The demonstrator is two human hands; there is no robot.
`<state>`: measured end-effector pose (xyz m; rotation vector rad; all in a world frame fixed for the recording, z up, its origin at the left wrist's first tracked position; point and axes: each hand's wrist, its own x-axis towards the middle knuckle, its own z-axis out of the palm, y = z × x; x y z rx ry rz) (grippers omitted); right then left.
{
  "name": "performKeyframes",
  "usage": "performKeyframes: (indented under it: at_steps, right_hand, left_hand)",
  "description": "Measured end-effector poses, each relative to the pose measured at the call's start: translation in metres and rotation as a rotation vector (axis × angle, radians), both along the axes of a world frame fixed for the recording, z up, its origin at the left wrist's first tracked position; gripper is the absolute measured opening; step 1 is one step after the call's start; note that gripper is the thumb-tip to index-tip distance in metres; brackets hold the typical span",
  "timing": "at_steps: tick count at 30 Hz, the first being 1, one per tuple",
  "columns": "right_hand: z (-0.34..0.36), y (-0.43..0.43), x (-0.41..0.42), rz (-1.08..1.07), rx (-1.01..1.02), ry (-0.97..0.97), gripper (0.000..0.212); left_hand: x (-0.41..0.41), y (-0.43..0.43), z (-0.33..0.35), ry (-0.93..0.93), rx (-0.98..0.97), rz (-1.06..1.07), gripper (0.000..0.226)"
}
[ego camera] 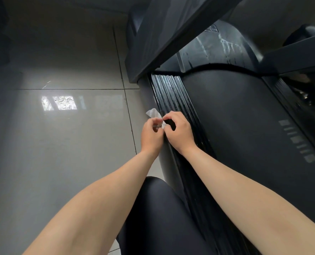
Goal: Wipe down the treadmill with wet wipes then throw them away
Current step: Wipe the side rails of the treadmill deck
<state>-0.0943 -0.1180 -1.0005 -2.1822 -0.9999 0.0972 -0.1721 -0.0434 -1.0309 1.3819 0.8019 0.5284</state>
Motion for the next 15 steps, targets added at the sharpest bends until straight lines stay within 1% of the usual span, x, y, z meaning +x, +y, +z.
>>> performKeyframes:
  at_steps: [2,4,7,8,11,15]
  right_hand:
    - [0.000,0.000,0.001,-0.076,0.018,0.025,0.028]
    - [-0.001,0.001,0.003,-0.173,0.019,0.027,0.032]
    - [-0.006,0.004,0.004,-0.203,-0.051,-0.021,0.034]
    - [-0.006,0.005,0.003,-0.197,-0.067,-0.039,0.035]
    - [-0.006,0.005,0.001,-0.196,-0.077,-0.077,0.035]
    - [-0.005,0.005,0.001,-0.190,-0.103,-0.095,0.034]
  left_hand:
    - [-0.001,0.001,-0.002,-0.035,-0.077,0.027,0.019]
    - [0.000,0.001,-0.003,-0.059,-0.095,0.037,0.006]
    - [0.005,-0.001,-0.010,-0.037,-0.114,0.020,0.008]
    - [0.005,-0.001,-0.014,-0.017,-0.149,0.010,0.011]
    - [0.006,-0.002,-0.035,0.096,-0.240,-0.050,0.031]
    - [0.004,-0.001,-0.041,0.191,-0.494,-0.116,0.044]
